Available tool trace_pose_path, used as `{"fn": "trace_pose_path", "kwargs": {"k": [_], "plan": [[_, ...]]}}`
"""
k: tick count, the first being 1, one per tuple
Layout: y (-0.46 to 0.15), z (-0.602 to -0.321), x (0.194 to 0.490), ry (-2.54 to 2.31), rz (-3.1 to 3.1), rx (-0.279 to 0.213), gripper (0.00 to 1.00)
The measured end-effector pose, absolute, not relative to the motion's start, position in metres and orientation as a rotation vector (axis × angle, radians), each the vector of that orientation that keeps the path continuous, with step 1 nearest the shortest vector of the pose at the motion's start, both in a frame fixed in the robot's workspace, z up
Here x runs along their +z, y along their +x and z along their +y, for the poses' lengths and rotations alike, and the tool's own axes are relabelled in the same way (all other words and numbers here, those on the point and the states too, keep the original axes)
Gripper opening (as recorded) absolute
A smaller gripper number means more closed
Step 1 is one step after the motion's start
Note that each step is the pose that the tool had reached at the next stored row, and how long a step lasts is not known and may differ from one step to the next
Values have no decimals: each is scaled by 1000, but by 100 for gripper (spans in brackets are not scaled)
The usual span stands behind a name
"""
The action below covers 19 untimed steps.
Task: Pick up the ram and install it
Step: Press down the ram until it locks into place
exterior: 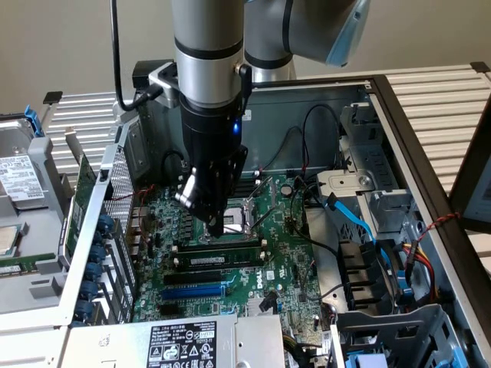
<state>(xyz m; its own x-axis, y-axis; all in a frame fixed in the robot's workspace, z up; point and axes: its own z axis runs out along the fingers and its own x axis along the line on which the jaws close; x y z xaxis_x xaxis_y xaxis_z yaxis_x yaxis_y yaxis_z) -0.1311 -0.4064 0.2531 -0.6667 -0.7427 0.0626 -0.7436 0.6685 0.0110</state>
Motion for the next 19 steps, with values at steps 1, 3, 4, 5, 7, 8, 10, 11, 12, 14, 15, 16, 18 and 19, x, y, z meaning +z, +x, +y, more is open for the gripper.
{"fn": "trace_pose_path", "kwargs": {"k": [1,3,4,5,7,8,10,11,12,14,15,16,18,19], "plan": [[-131,-406,253,1235,-2821,23,11],[-131,-406,252,1197,-2837,22,11],[-131,-406,252,1180,-2844,23,11],[-131,-406,252,1144,-2858,22,11],[-131,-406,252,1103,-2874,21,11],[-131,-406,252,1082,-2882,21,11],[-131,-406,252,1037,-2898,19,11],[-131,-406,252,1017,-2905,18,11],[-131,-406,252,999,-2911,20,11],[-131,-406,252,975,-2914,38,11],[-131,-406,252,966,-2914,52,11],[-131,-406,252,957,-2913,67,11],[-131,-406,252,934,-2918,80,11],[-131,-406,252,919,-2924,81,11]]}}
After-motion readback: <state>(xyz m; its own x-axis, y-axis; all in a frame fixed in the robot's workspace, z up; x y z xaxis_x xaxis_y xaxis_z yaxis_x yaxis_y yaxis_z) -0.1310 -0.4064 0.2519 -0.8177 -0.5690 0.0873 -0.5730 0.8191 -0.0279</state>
